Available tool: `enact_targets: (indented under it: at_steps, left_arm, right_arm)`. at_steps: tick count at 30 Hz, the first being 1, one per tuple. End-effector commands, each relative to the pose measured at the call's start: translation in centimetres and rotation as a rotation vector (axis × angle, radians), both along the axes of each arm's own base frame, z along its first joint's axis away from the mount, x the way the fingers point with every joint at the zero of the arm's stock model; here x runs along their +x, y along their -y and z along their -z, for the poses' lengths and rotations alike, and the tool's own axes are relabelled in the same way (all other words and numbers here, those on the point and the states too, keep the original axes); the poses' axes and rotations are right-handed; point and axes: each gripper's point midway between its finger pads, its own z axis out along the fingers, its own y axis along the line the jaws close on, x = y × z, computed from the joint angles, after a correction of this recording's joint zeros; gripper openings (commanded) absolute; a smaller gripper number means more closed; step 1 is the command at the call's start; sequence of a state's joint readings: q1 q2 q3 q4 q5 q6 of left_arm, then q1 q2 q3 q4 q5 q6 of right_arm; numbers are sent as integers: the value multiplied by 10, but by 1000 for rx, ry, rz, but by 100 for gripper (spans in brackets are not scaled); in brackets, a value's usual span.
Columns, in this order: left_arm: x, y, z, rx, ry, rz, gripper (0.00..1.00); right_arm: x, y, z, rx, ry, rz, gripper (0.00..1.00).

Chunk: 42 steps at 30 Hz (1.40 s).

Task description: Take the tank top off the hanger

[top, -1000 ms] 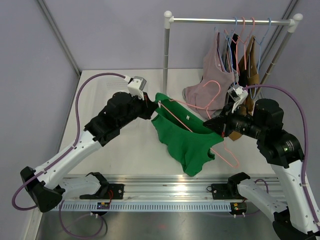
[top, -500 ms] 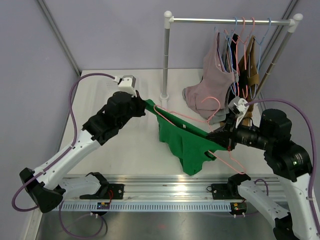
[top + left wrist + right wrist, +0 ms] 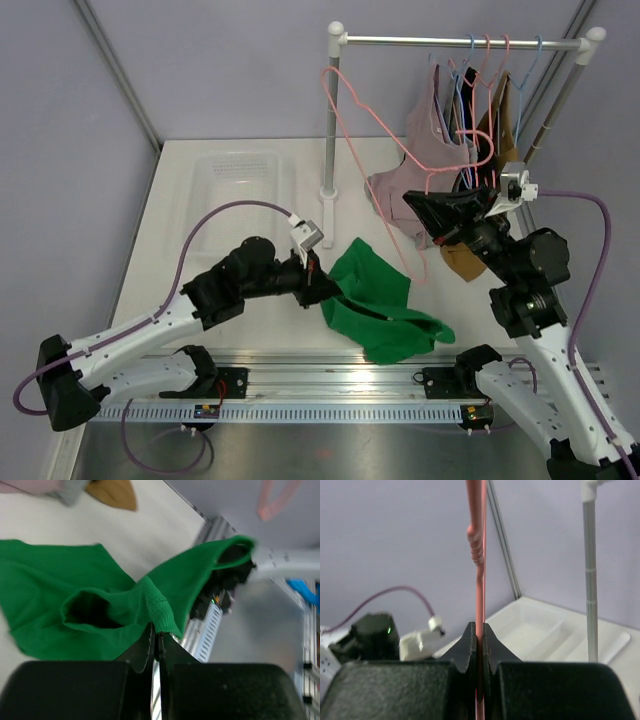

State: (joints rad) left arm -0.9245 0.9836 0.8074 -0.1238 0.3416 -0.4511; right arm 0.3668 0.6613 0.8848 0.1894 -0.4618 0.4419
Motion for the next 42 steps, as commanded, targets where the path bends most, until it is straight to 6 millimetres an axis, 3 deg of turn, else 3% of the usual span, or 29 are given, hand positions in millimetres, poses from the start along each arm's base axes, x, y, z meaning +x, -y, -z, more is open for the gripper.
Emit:
enact_targets:
  at_steps: [1, 4, 6, 8, 9, 11, 12, 13, 15, 16, 17, 19, 20, 22, 23, 24, 26, 28, 29, 30, 31, 32, 33, 34, 35, 36, 38, 41, 42]
  left_arm:
    - [-16, -2, -16, -85, 70, 32, 0]
    - [23, -39, 7, 55, 48, -286, 0]
    - [43, -73, 19, 182, 49, -478, 0]
    - [46, -94, 30, 267, 32, -562, 8]
    - [54, -105, 23, 280, 50, -631, 11]
    - [52, -119, 24, 333, 43, -670, 28]
    - [56, -125, 11, 330, 59, -710, 42]
    - [57, -131, 8, 347, 59, -732, 55]
    - [56, -151, 4, 410, 70, -786, 90]
    - [56, -156, -11, 396, 78, -808, 99]
    - [52, -167, -11, 437, 82, -818, 99]
    - [49, -174, -25, 445, 106, -809, 99]
    - [45, -181, -26, 458, 113, -804, 99]
    - [42, -186, -30, 461, 140, -790, 99]
    - [40, -190, -33, 446, 148, -790, 99]
    - [38, -192, -34, 438, 153, -790, 99]
    - [36, -194, -28, 438, 158, -780, 99]
    - [34, -195, -27, 422, 164, -771, 99]
    - [33, -194, -20, 433, 162, -760, 99]
    - [33, -194, -17, 434, 163, -757, 99]
    - [33, -193, -15, 441, 165, -753, 99]
    - [34, -192, -13, 441, 165, -753, 99]
    - [35, -192, -6, 459, 164, -750, 99]
    - [36, -190, -5, 455, 166, -750, 99]
    - [36, -189, -3, 455, 163, -745, 99]
    - [36, -188, 1, 460, 161, -739, 99]
    - [35, -184, 3, 451, 152, -730, 99]
    - [34, -182, 4, 450, 146, -720, 99]
    - [34, -183, 5, 450, 144, -723, 99]
  right_arm:
    - [-17, 19, -102, 262, 277, 26, 0]
    - [9, 16, -96, 95, 91, 108, 0]
    - [27, 20, -79, 9, -19, 178, 0]
    - [38, 25, -53, -87, -169, 232, 0]
    - [45, 34, -43, -120, -230, 297, 0]
    - [50, 43, -13, -252, -359, 347, 0]
    - [53, 51, -11, -273, -388, 396, 0]
    - [53, 55, 6, -336, -437, 409, 0]
    - [62, 62, 18, -389, -497, 460, 0]
    - [66, 64, 20, -412, -506, 473, 0]
    - [78, 68, 27, -436, -539, 518, 0]
    - [85, 71, 16, -445, -533, 548, 0]
    - [99, 72, 20, -469, -547, 579, 0]
    - [112, 71, 4, -459, -511, 602, 0]
    - [128, 69, 10, -477, -528, 620, 0]
    - [132, 69, -3, -466, -506, 627, 0]
    - [156, 65, 4, -506, -523, 647, 0]
    - [170, 68, -11, -504, -490, 690, 0]
    - [186, 65, -2, -526, -508, 702, 0]
    - [189, 65, -16, -510, -484, 714, 0]
    - [195, 64, -18, -514, -480, 717, 0]
    - [211, 58, -7, -541, -499, 714, 0]
    - [213, 60, -23, -521, -470, 730, 0]
    - [218, 58, -23, -532, -467, 730, 0]
    - [235, 53, -9, -562, -489, 729, 0]
    - [236, 54, -22, -548, -465, 737, 0]
    - [256, 55, -7, -583, -480, 767, 0]
    - [265, 52, 5, -587, -503, 754, 0]
    - [269, 49, 19, -604, -533, 742, 0]
